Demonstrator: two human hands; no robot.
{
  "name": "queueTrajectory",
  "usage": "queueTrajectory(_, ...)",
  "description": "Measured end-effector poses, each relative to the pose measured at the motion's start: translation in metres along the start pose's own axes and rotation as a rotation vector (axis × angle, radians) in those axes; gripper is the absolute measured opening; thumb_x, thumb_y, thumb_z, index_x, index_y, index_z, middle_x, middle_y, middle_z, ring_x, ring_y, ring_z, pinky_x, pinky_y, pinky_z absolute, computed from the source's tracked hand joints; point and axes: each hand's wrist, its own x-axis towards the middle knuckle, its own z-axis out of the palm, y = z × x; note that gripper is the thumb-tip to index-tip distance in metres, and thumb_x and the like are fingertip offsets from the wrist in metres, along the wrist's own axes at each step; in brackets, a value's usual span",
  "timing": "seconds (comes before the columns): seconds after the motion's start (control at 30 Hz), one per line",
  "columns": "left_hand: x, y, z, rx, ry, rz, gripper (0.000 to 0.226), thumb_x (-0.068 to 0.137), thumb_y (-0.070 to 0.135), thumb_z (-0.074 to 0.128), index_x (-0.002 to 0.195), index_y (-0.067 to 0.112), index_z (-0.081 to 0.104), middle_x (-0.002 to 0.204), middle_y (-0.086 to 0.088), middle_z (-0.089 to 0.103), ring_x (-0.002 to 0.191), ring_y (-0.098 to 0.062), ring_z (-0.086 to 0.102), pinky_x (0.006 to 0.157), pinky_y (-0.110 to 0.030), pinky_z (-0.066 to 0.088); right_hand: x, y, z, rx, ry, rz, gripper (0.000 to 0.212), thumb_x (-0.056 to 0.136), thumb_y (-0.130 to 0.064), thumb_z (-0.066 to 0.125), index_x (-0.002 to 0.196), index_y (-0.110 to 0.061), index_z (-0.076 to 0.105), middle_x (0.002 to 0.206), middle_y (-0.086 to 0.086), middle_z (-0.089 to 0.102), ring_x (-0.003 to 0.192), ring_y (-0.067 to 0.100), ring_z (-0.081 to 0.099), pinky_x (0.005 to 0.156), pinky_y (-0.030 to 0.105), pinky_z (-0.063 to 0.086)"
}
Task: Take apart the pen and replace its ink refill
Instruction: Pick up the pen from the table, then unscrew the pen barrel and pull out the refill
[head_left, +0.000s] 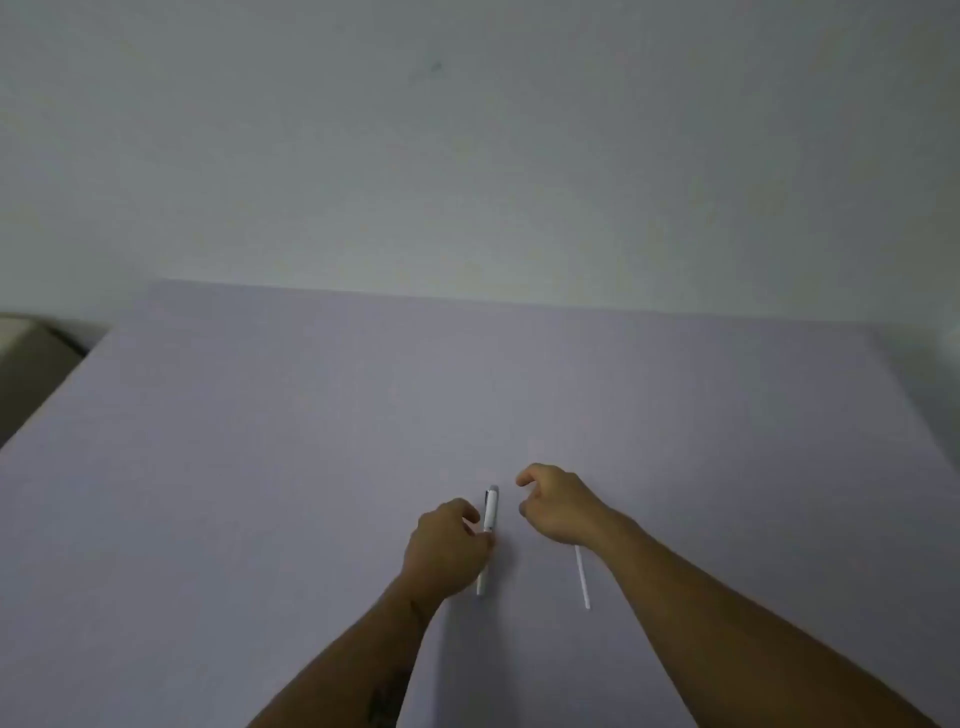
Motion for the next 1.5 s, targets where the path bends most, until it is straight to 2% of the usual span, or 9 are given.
queueTrajectory(0.2,-0.002,-0.005,0.022,0.166,-0.001,-0.055,0.028,0.069,0.044,0.067,0.08,0.027,0.047,0.076,0.008,0.056,0.063,-0.009,0.051,0.051,-0.024,0.038,0.003,0.013,0.013,-0.026,-0.04,0.029,0.048,0.09,-0.018,0.053,0.138,-0.021,0.05,0.13,0.008,0.059,0.11,0.022,0.059,0.087,0.028,0.048)
queueTrajectory(0.4,0.001,-0.003,0.018,0.166,0.034,-0.073,0.016,0.076,0.024,0.06,0.071,0.027,0.045,0.074,0.006,0.054,0.061,-0.01,0.05,0.048,-0.023,0.035,0.007,0.015,0.02,-0.013,-0.024,-0.001,0.045,0.091,-0.018,0.053,0.136,-0.022,0.051,0.121,0.004,0.061,0.097,0.017,0.061,0.077,0.025,0.047)
queueTrajectory(0.57,0.0,-0.004,0.012,0.098,0.027,-0.065,0.004,0.081,0.022,0.057,0.078,0.024,0.055,0.075,0.006,0.057,0.067,-0.013,0.055,0.059,-0.026,0.048,0.009,0.01,0.027,0.21,-0.006,0.102,0.048,0.088,-0.019,0.057,0.136,-0.017,0.053,0.119,0.008,0.064,0.099,0.021,0.065,0.082,0.031,0.055)
queueTrajectory(0.67,-0.003,-0.003,0.005,0.063,0.048,-0.013,0.005,0.082,0.023,0.059,0.085,0.027,0.058,0.079,0.009,0.059,0.075,-0.015,0.06,0.069,-0.029,0.054,0.006,0.0,0.025,0.515,0.064,0.146,0.031,0.09,-0.018,0.06,0.114,-0.001,0.064,0.088,0.007,0.069,0.073,0.018,0.066,0.065,0.028,0.057)
queueTrajectory(0.77,-0.007,0.004,-0.001,0.031,0.068,0.05,0.009,0.084,0.02,0.063,0.083,0.028,0.059,0.076,0.009,0.061,0.068,-0.01,0.058,0.061,-0.023,0.05,0.002,-0.009,0.021,0.641,0.124,0.11,0.016,0.09,-0.024,0.065,0.085,-0.01,0.071,0.074,0.003,0.069,0.061,0.012,0.064,0.055,0.023,0.054)
queueTrajectory(1.0,-0.012,0.023,-0.022,-0.074,0.071,0.105,0.006,0.085,0.014,0.066,0.083,0.019,0.065,0.077,0.0,0.064,0.06,-0.012,0.056,0.053,-0.022,0.044,0.007,-0.022,0.011,0.789,0.186,0.151,0.017,0.086,-0.01,0.062,0.075,-0.004,0.073,0.064,0.006,0.068,0.057,0.016,0.061,0.055,0.028,0.052)
queueTrajectory(1.13,-0.011,0.016,-0.035,-0.012,0.047,0.025,0.009,0.086,0.012,0.061,0.088,0.015,0.069,0.081,-0.005,0.065,0.063,-0.017,0.059,0.054,-0.024,0.046,0.021,-0.016,-0.01,0.994,0.305,0.248,0.032,0.081,0.003,0.059,0.053,-0.006,0.07,0.055,0.008,0.064,0.042,0.013,0.052,0.044,0.022,0.047)
queueTrajectory(1.43,-0.017,-0.008,-0.027,-0.136,0.123,-0.067,0.004,0.087,0.017,0.063,0.086,0.019,0.065,0.077,0.0,0.067,0.062,-0.013,0.06,0.053,-0.022,0.046,0.027,-0.003,-0.003,0.406,0.187,0.149,0.01,0.075,-0.004,0.062,0.075,-0.008,0.071,0.066,0.01,0.072,0.051,0.019,0.067,0.042,0.02,0.049)
queueTrajectory(1.5,-0.018,-0.01,-0.028,-0.133,0.114,-0.074,0.004,0.087,0.017,0.063,0.085,0.02,0.065,0.077,0.0,0.067,0.062,-0.012,0.06,0.052,-0.02,0.045,0.031,-0.003,0.01,0.341,0.16,0.142,0.014,0.072,-0.004,0.059,0.078,0.0,0.071,0.074,0.018,0.072,0.056,0.024,0.069,0.044,0.026,0.055)
